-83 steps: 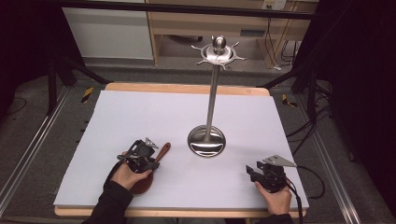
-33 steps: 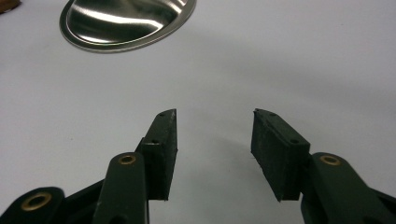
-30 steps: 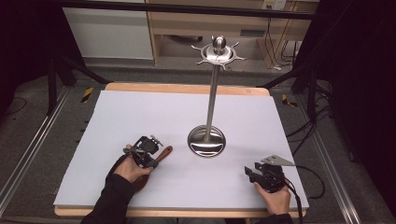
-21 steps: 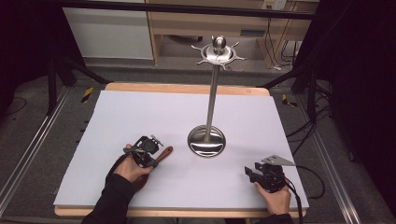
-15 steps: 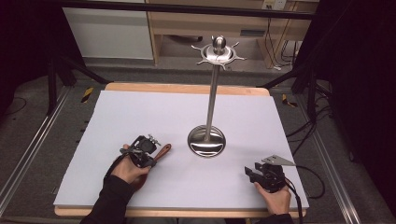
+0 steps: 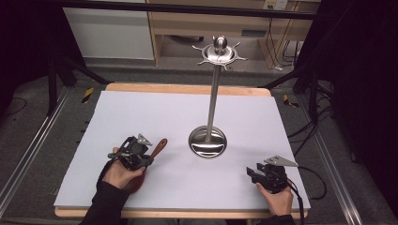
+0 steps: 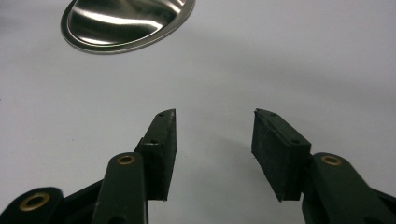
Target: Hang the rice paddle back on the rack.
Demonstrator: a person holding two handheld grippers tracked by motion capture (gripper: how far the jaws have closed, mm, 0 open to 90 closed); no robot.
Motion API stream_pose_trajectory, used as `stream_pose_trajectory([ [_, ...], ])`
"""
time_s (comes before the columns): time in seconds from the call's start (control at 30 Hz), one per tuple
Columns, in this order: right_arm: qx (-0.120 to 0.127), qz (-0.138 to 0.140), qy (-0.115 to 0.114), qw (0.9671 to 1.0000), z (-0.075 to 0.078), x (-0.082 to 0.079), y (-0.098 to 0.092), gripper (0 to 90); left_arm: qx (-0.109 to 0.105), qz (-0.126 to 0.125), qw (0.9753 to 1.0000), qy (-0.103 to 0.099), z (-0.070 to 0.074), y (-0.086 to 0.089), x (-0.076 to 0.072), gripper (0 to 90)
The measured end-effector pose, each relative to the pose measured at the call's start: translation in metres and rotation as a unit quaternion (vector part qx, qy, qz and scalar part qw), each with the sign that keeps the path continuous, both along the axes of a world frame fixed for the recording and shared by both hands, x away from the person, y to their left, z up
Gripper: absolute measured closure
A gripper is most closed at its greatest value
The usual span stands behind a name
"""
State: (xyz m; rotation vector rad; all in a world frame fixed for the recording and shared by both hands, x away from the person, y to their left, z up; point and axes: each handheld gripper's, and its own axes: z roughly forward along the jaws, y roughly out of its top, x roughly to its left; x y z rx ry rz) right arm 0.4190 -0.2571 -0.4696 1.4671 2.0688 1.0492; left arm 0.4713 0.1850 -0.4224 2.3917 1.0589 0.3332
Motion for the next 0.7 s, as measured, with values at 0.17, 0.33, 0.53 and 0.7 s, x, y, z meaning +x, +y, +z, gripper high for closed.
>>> stream_pose_trajectory([
  [0.17,0.001,0.000,0.000,1.0000,0.000,-0.001,0.000,50.4,-0.015,0.003,0.9996,-0.022,0.005,0.005,-0.007,78.1],
  [0.33,0.001,0.000,-0.001,1.0000,0.001,-0.001,0.000,50.4,-0.034,0.014,0.9981,-0.049,0.009,0.011,-0.014,78.2],
  [0.53,0.002,0.000,-0.002,1.0000,0.001,-0.001,0.000,50.4,-0.052,0.016,0.9952,-0.081,0.015,0.016,-0.022,78.2],
  [0.7,0.001,0.001,-0.002,1.0000,0.001,-0.001,0.000,50.4,-0.063,0.018,0.9935,-0.093,0.018,0.018,-0.026,78.3],
])
